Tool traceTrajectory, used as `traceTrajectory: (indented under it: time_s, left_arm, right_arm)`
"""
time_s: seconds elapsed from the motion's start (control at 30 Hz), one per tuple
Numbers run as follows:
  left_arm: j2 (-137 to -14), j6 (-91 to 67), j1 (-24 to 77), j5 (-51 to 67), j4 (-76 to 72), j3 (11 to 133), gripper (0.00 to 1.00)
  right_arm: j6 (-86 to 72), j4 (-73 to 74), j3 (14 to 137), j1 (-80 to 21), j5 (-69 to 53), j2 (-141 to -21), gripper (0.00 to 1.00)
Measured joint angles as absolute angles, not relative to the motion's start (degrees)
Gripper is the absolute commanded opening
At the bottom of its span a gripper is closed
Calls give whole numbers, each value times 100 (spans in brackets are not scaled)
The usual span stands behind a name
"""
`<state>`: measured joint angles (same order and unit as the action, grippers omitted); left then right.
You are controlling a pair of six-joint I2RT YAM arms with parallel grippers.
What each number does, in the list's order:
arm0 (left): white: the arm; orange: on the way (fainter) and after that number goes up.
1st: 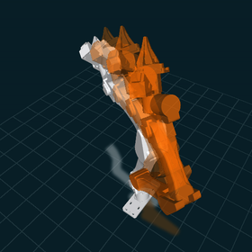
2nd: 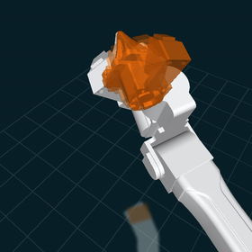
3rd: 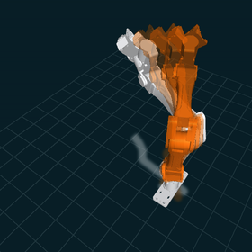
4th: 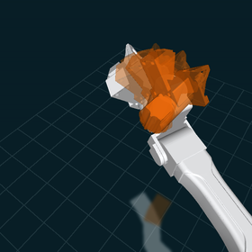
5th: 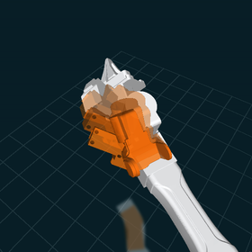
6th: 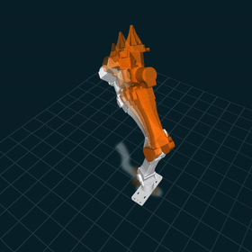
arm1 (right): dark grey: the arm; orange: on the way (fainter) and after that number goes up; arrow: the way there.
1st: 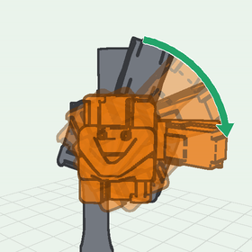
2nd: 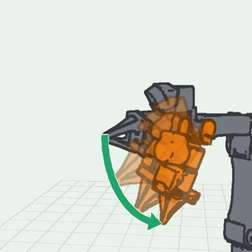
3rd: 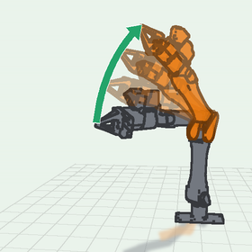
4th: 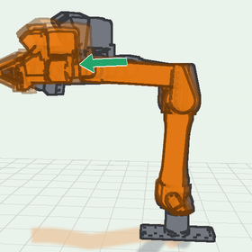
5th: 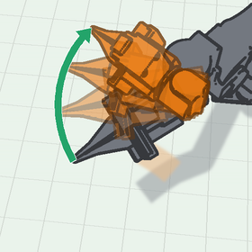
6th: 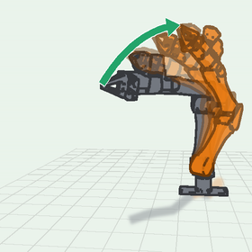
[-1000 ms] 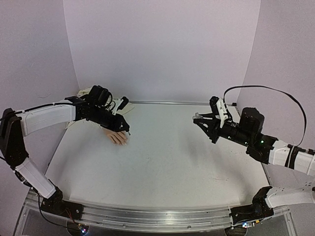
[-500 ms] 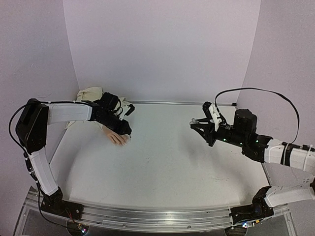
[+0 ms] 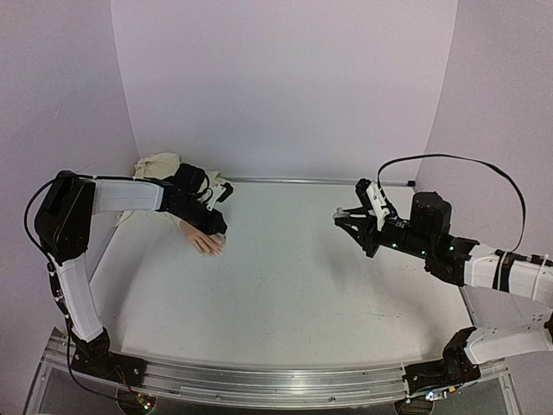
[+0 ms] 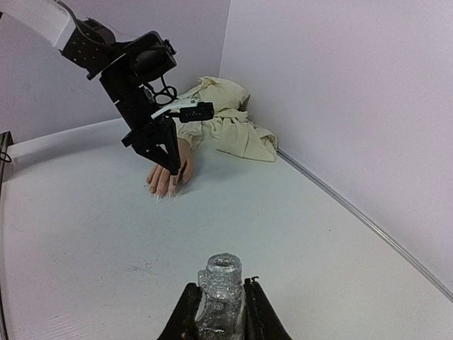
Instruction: Paint the nails
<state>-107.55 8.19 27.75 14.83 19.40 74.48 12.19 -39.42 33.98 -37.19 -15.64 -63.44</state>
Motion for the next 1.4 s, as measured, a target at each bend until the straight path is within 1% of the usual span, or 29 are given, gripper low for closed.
traceTrajectory:
  time_s: [0.23,1.4]
  left_arm:
    - [-10906,797,2770,1474,1942,7459,0]
    - [-10908,744,2770,1323,1946,7456,0]
  right_arm:
    - [1219,-3944,3398,-3719,-1566,-6344,0]
    - [1199,-3948,3326,-3719,-1610,-6342,0]
